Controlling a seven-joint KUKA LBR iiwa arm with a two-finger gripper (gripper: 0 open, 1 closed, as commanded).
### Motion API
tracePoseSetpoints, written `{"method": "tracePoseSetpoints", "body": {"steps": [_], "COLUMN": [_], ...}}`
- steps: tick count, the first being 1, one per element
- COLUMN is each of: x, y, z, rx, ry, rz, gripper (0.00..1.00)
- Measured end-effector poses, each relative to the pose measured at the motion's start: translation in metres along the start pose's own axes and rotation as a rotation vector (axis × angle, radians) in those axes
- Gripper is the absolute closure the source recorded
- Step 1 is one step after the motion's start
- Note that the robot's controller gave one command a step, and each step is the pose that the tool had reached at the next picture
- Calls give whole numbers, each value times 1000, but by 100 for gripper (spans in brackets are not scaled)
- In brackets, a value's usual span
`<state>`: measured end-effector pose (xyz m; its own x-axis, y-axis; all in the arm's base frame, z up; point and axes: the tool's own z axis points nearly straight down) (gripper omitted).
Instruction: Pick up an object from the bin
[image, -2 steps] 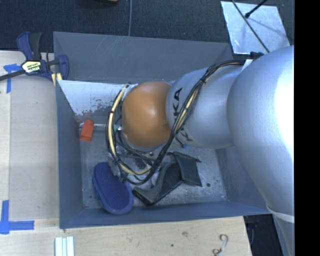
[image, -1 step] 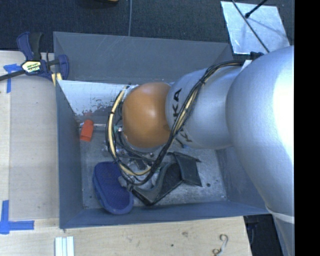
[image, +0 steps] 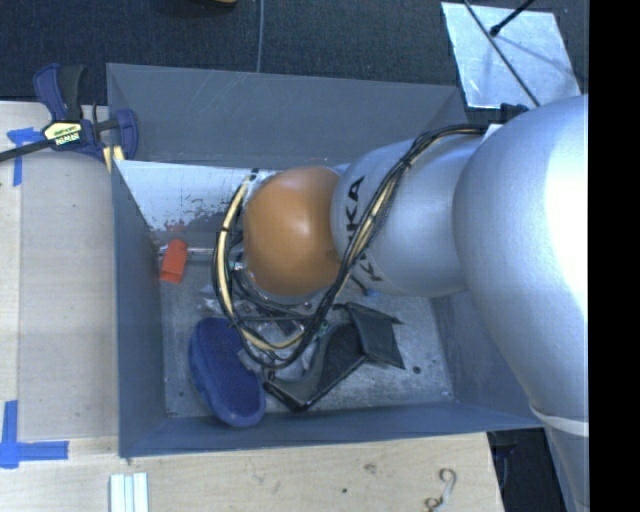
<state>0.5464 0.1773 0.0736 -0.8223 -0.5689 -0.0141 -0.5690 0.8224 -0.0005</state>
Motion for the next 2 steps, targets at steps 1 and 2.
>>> {"method": "tracePoseSetpoints", "body": {"steps": [1,2], "x": [1,-13], "y": [-2,-4], "z": [0,-153], "rx": [2,3], "ry": [2,2], "rz": [3,0], "gripper": [100,100]}}
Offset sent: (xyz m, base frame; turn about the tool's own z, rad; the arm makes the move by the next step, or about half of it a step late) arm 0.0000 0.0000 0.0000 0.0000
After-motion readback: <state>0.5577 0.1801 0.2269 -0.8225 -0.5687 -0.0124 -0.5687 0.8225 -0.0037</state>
